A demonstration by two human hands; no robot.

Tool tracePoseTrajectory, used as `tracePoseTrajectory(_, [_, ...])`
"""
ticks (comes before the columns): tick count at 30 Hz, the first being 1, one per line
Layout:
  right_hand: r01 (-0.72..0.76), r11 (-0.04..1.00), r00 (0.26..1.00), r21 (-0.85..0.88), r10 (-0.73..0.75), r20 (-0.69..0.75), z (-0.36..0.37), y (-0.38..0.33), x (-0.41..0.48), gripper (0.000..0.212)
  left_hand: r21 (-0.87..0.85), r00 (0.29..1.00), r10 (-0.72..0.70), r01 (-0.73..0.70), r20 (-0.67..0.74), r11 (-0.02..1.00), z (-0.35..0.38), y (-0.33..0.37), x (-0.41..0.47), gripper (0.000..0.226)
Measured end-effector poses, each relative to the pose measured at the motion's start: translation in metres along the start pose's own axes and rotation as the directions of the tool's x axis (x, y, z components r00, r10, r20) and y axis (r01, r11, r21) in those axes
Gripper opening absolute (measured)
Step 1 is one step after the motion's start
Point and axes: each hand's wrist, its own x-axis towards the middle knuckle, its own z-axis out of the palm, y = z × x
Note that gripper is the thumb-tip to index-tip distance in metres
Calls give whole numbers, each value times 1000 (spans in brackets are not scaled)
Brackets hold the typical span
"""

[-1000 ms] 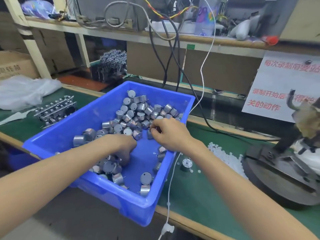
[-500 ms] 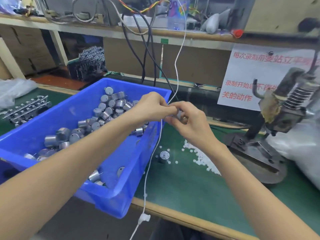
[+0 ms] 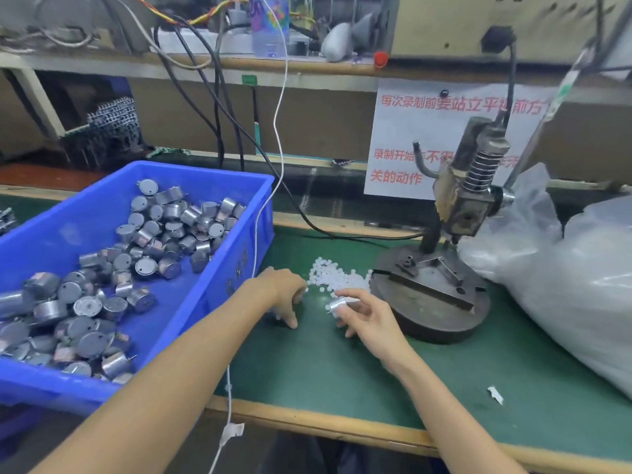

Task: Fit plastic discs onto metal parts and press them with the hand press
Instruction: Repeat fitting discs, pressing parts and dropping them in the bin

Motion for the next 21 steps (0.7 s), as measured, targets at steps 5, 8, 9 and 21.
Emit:
tracePoseTrajectory(5, [-32, 998, 999, 51, 33, -14, 5, 10, 0, 17, -167, 996, 26, -40, -86, 985, 9, -6, 3, 16])
tracePoseTrajectory(8, [-44, 997, 998, 60, 47, -53, 6, 10, 1, 13, -306, 973, 70, -137, -222, 942, 16, 7, 1, 10])
tracePoseTrajectory(9, [-26, 999, 997, 37, 28, -65, 6, 11, 1, 12, -391, 962, 84, -184, -259, 902, 22, 12, 1, 9])
tracePoseTrajectory(21, [62, 979, 995, -192, -77, -69, 11, 14, 3, 8, -561, 743, -148, -343, -652, 753, 97, 26, 1, 13])
